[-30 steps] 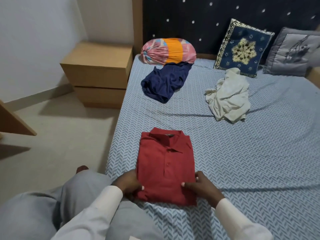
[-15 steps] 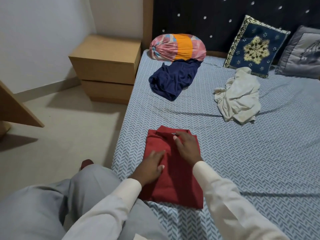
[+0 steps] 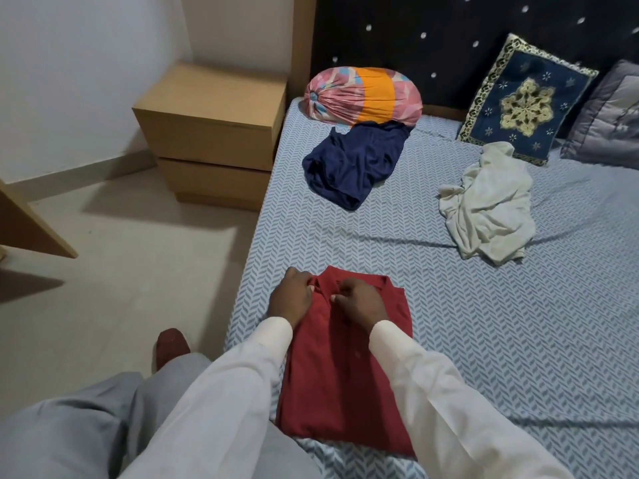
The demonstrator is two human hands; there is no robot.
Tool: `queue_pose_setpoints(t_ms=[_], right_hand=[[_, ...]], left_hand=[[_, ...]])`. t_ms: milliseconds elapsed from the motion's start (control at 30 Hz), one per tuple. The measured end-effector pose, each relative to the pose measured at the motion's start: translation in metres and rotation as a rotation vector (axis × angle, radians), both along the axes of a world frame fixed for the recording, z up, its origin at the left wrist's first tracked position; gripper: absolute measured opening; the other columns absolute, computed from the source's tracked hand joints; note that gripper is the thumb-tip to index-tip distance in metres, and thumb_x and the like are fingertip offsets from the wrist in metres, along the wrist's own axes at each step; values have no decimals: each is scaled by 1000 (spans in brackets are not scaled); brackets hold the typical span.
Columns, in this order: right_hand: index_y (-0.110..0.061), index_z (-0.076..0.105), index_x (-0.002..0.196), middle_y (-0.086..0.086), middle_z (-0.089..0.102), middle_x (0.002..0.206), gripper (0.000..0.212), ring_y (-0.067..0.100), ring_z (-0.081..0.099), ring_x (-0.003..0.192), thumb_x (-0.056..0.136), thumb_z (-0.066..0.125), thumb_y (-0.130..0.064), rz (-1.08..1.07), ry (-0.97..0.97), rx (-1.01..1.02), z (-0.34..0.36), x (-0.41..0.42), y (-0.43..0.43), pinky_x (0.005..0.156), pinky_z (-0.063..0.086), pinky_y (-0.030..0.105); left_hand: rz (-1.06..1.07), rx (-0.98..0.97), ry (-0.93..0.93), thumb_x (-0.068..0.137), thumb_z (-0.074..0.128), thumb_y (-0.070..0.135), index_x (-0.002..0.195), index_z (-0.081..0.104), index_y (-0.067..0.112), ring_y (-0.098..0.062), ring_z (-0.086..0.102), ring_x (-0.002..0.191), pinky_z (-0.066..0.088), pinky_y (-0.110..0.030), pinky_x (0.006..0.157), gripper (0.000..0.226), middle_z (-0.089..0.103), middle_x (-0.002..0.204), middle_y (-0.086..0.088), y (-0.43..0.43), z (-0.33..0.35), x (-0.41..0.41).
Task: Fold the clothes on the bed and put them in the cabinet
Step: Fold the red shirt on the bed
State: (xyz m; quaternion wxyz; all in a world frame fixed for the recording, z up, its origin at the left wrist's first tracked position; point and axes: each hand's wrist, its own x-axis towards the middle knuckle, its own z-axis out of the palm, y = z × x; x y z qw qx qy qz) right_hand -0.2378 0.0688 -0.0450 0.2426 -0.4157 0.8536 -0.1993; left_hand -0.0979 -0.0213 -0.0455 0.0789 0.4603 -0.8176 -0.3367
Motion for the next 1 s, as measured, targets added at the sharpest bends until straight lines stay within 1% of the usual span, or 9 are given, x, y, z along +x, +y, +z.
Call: queue_pose_setpoints(t_ms=[133,233,333,467,567,667,767,867,1000], right_hand=[[-25,71,99,-10,66,95,19,10,62,91,81,69,-30,-28,-67,-298,-5,3,13,84,50,32],[-15,71,107,0,66,103,21,16,61,98,88,63,-19,-200,10,-426,-9,-16,35,90,46,29],[-7,66,116,14,65,109,27,28,59,106,92,60,-17,-437,-2,-336,-7,-58,46,93,42,32],[-11,70,99,7,70,93,34,22,65,90,87,66,-42,-309,-128,-73,-1,-87,34,77,46,30],[-18,69,91,4,69,90,21,21,65,83,78,72,-34,-228,-40,56,0,-88,22,73,49,32],[-22,66,80,-4,66,75,9,20,64,80,77,65,-30,-288,45,-25,10,-88,14,69,44,28],[-20,62,73,-1,65,56,9,19,66,60,71,60,-29,-383,-28,-166,9,-88,6,66,54,33],[-21,62,77,1,67,58,11,21,67,55,69,58,-28,-364,-110,-74,-3,-86,6,65,59,41],[-22,64,79,1,69,62,7,21,67,55,73,61,-23,-335,-152,-19,-9,-85,10,63,60,40]], left_hand=[[-78,-4,-117,87,63,36,109,68,27,-25,60,101,49,-36,87,25,46,115,-2,-22,0,-8],[-105,34,-98,84,64,34,101,74,26,-26,60,103,51,-39,89,20,54,115,-7,-37,-4,-19],[-103,173,-110,89,51,31,83,69,14,-35,59,106,46,-40,94,26,66,111,-16,-44,-3,-33],[8,253,-187,65,48,78,83,68,12,-31,60,94,50,-39,88,71,67,96,-9,-45,9,-45],[-12,85,-271,66,61,49,89,68,19,-28,64,91,52,-32,76,39,68,98,-6,-33,15,-46],[114,19,-236,80,58,41,93,69,17,-29,64,91,45,-29,70,29,67,97,-5,-34,20,-42],[224,189,-161,79,53,33,83,71,13,-25,64,79,47,-28,67,27,70,82,-3,-43,21,-38],[116,400,-193,77,50,30,66,70,10,-15,65,55,43,-22,55,31,71,60,1,-40,23,-38],[103,503,-123,85,59,18,71,68,8,-9,48,37,35,-18,45,20,67,55,2,-38,19,-44]])
